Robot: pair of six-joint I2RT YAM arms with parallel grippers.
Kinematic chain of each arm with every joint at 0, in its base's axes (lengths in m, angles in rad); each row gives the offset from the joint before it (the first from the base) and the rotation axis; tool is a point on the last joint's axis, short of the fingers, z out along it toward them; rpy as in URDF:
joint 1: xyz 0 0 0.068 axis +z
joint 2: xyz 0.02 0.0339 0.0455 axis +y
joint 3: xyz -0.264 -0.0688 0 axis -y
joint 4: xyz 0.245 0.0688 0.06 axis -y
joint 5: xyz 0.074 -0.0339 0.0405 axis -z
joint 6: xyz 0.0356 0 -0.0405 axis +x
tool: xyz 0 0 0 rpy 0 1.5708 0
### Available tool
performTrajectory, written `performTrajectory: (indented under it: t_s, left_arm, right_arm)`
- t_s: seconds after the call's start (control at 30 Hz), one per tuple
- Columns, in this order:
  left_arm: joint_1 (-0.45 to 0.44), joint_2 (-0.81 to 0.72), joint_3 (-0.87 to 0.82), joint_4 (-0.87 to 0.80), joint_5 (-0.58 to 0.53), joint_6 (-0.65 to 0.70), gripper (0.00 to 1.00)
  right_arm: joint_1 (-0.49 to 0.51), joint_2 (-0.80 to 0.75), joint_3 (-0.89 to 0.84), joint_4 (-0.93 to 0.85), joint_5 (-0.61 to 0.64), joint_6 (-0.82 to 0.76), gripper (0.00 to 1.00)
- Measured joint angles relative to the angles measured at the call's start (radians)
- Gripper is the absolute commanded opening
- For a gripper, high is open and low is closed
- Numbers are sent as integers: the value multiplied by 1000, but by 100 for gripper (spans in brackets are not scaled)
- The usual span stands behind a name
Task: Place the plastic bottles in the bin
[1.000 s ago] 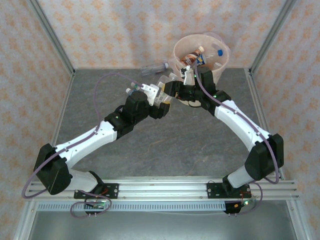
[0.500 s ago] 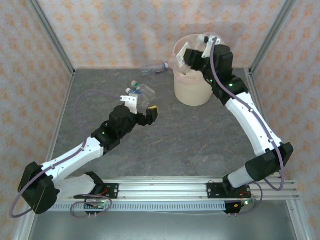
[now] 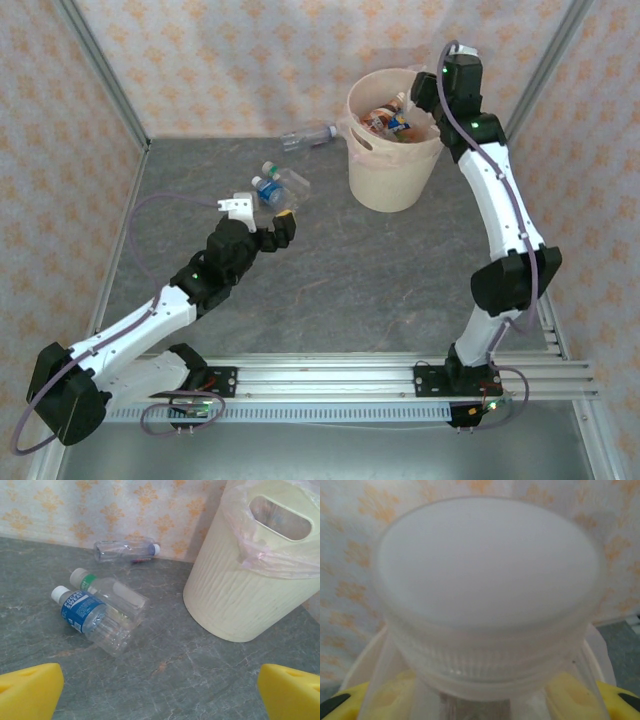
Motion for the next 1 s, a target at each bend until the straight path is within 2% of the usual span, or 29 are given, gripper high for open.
performTrajectory:
  t_s: [0.07, 0.13, 0.23, 0.43, 0.53, 0.77, 1.0]
  left_arm:
    - [0, 0, 0, -2, -3, -4, 100]
    - [3, 0, 0, -3, -5, -6, 100]
    - [12, 4, 0, -5, -7, -7, 100]
    - [19, 26, 0, -22, -10, -14, 100]
    - [24, 45, 1, -29, -11, -23, 100]
    - [56, 137, 55, -84, -17, -74, 100]
    - [113, 258, 143, -118, 6, -172, 100]
  right_arm:
    - [-16, 26, 26, -49, -40, 7, 60]
    - [-25, 48, 55, -95, -71, 15, 79]
    - [-27, 74, 114, -150, -68, 8, 89]
    - [-28, 103, 217, -223, 98, 6, 93]
    - [-29, 103, 229, -244, 130, 4, 99]
    - [-25, 94, 200, -266, 87, -2, 99]
    - [4, -29, 18, -203, -14, 0, 99]
